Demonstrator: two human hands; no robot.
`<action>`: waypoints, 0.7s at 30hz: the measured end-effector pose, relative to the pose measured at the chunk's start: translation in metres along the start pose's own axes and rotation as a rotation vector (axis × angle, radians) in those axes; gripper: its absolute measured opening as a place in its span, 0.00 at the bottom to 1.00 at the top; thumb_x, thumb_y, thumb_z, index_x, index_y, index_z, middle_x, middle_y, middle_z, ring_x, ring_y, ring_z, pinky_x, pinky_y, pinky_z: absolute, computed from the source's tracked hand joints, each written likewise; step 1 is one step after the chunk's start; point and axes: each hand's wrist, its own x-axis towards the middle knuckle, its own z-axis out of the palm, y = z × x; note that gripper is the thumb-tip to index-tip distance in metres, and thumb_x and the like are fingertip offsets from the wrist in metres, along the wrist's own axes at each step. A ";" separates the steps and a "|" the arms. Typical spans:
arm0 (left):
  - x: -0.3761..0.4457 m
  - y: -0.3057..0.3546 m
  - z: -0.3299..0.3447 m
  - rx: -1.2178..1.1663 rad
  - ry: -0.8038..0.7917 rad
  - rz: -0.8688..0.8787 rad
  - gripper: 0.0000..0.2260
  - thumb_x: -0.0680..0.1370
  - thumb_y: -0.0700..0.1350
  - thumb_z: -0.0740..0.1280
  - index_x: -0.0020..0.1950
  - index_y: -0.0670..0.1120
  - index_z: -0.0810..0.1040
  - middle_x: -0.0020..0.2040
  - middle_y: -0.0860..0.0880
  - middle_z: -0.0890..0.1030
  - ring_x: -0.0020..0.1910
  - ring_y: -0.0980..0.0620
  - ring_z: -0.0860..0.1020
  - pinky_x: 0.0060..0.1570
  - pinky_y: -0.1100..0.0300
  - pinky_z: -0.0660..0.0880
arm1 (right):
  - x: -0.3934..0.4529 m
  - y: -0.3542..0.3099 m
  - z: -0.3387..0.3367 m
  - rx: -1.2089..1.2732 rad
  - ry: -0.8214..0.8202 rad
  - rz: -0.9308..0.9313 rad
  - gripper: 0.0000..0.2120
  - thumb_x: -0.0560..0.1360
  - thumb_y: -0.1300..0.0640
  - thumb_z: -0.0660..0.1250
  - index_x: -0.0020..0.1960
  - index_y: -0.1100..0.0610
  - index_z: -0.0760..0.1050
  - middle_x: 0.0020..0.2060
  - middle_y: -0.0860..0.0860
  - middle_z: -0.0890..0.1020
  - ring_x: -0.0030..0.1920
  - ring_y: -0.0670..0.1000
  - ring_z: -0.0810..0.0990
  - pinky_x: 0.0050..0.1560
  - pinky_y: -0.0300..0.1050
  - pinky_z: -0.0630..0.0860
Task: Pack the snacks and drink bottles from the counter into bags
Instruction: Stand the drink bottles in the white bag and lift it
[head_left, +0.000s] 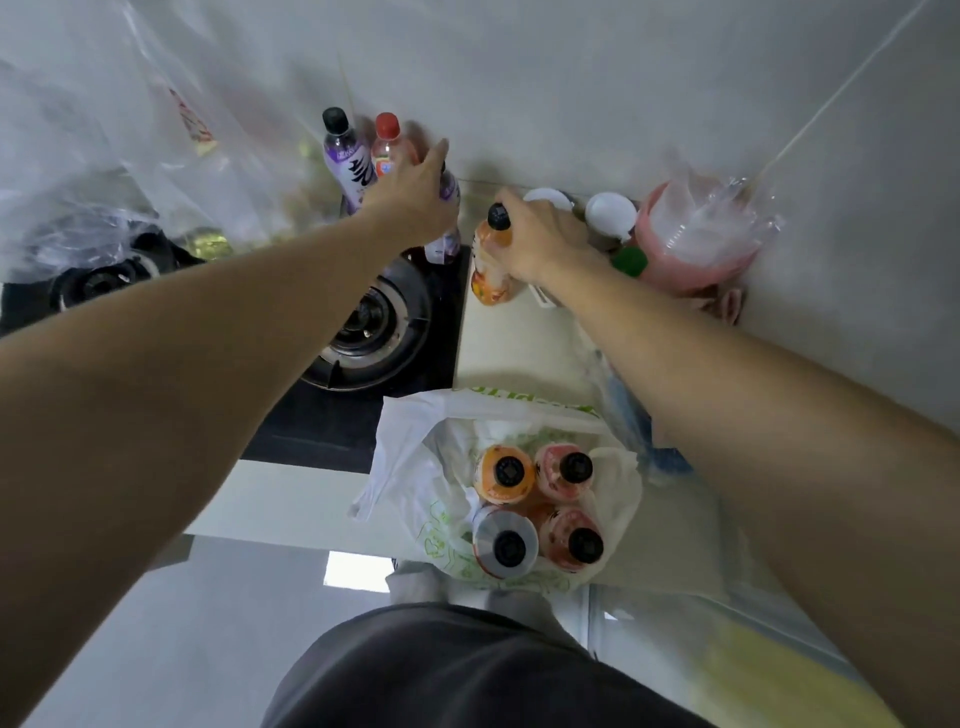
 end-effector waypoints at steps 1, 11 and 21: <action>0.005 -0.001 0.003 0.010 0.001 0.012 0.32 0.81 0.54 0.63 0.83 0.56 0.52 0.82 0.40 0.54 0.72 0.32 0.70 0.63 0.36 0.75 | 0.001 0.001 0.001 -0.007 0.005 -0.004 0.17 0.80 0.41 0.62 0.63 0.50 0.69 0.55 0.56 0.81 0.54 0.62 0.81 0.44 0.54 0.76; 0.009 -0.001 0.012 -0.034 0.151 0.110 0.10 0.82 0.44 0.62 0.61 0.44 0.68 0.51 0.39 0.76 0.46 0.39 0.74 0.41 0.46 0.71 | -0.003 0.004 0.018 0.005 0.103 -0.043 0.13 0.81 0.47 0.64 0.58 0.56 0.68 0.47 0.56 0.79 0.47 0.64 0.80 0.36 0.52 0.70; -0.061 -0.004 0.017 -0.266 0.286 0.289 0.10 0.77 0.49 0.68 0.53 0.45 0.72 0.44 0.45 0.78 0.43 0.38 0.78 0.41 0.45 0.77 | -0.062 0.013 0.006 0.246 0.250 -0.045 0.12 0.77 0.50 0.69 0.54 0.56 0.72 0.41 0.52 0.77 0.43 0.61 0.78 0.37 0.52 0.72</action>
